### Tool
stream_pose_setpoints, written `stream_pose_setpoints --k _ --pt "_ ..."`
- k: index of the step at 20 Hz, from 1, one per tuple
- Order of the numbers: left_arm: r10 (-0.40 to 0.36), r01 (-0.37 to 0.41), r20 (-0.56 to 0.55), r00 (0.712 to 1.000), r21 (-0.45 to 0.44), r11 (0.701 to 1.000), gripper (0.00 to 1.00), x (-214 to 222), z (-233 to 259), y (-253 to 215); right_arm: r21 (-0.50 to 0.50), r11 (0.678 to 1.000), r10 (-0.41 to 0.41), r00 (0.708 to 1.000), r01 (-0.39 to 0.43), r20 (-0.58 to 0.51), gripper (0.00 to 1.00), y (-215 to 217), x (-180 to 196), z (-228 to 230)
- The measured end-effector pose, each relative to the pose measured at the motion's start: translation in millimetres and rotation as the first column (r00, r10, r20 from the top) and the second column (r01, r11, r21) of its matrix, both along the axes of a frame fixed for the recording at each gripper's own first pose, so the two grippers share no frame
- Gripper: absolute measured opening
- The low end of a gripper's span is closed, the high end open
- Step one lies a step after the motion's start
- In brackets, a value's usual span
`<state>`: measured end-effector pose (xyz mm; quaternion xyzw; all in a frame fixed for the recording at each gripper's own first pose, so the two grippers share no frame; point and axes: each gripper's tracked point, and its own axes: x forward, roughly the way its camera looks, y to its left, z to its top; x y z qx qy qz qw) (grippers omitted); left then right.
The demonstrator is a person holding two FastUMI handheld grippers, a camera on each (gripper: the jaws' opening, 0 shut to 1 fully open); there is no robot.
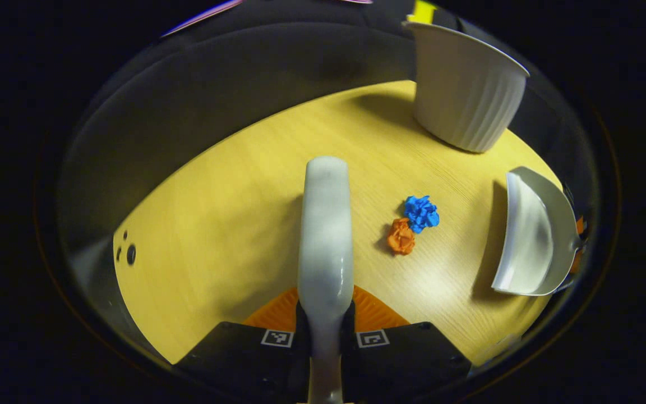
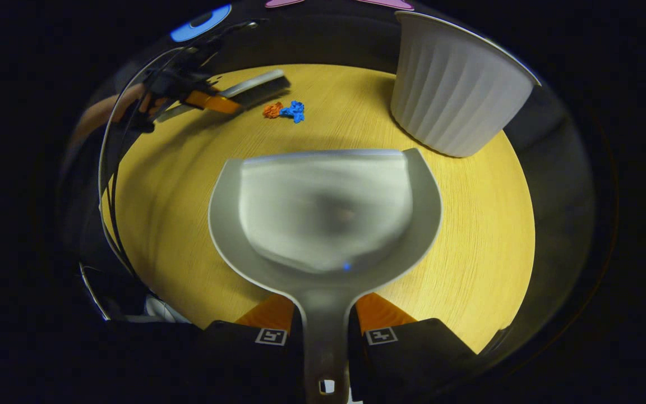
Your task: Pick up the small broom and dustpan from the desktop, sweep the trash into the dustpan with the broom, and then empty the trash into the garbage bin.
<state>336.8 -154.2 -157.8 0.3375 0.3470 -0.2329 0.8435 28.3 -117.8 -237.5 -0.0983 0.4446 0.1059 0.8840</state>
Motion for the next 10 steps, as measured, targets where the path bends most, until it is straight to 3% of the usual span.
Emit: stream_pose_setpoints --k 5,10 --pt "-0.192 0.198 -0.074 0.979 0.087 0.976 0.26 -7 -7 -47 -0.024 0.995 0.094 0.996 -0.094 -0.015 0.36 -6 -2 -9" --pt "-0.303 0.32 -0.215 0.928 0.047 0.946 0.27 -61 -30 -75 -0.012 0.991 0.135 0.991 -0.135 -0.026 0.36 -9 0 -5"
